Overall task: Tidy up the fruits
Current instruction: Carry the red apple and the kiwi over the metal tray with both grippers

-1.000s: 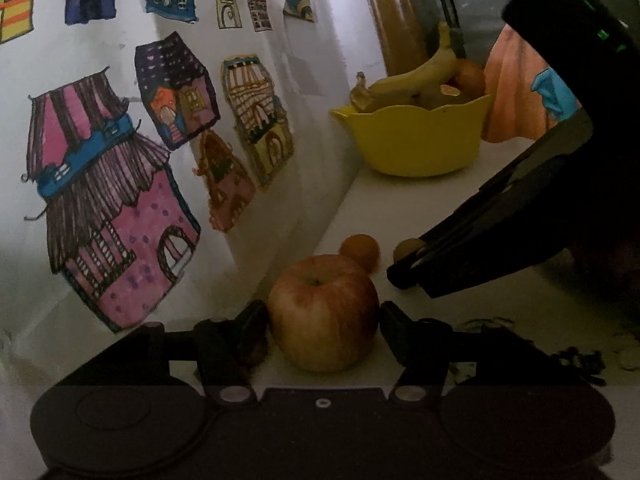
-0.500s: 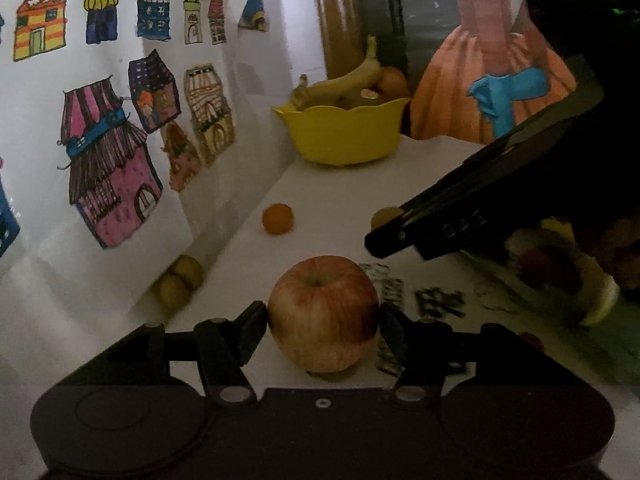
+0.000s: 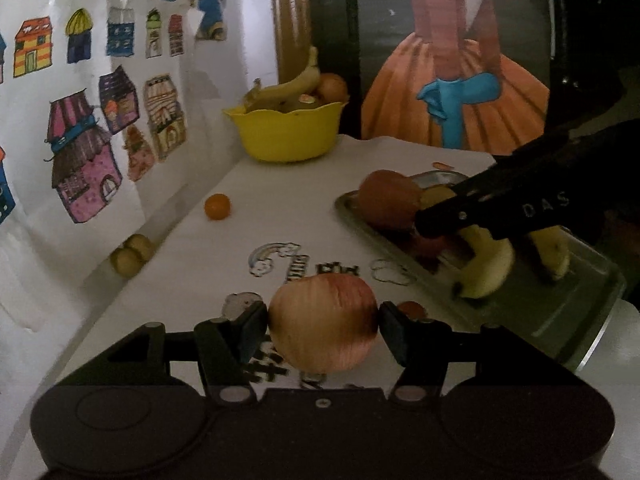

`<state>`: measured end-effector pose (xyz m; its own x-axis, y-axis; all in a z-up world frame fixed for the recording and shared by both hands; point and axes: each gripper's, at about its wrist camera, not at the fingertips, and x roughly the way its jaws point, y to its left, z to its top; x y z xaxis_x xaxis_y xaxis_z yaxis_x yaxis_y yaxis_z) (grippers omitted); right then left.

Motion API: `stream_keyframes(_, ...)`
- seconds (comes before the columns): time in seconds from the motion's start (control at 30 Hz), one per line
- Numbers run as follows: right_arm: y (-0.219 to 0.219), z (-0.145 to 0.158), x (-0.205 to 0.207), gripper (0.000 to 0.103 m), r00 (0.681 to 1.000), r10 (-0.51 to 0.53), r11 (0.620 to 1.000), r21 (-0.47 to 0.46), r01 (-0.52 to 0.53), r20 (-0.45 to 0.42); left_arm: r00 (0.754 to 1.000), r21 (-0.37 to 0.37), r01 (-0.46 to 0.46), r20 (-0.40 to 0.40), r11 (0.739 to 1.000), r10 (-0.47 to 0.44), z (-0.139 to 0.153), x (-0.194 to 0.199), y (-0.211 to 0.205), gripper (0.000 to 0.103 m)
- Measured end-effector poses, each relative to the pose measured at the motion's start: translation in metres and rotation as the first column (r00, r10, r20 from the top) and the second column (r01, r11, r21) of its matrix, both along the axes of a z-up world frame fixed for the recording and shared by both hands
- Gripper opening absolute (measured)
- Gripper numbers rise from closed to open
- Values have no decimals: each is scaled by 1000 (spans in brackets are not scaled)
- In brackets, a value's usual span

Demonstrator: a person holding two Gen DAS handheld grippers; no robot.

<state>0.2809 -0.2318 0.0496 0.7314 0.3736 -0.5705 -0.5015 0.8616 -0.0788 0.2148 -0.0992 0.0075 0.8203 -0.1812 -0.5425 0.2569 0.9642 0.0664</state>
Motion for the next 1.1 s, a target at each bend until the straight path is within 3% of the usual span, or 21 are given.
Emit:
stream_keyframes(0.3,-21,-5,-35,34,999,-54,998,18,54,-2,1000,-43,12,-15,999,-13,3,-13,-8,62)
stream_keyframes(0.7,-41,-13,-38,34,995,-101,994,38,102,-20,999,-61,42,31,997,-40,22,-11,-23,62)
stream_keyframes(1.1,-80,-24,-50,34,981,-187,981,47,189,-46,985,-77,170,54,982,-167,29,-14,-70,62)
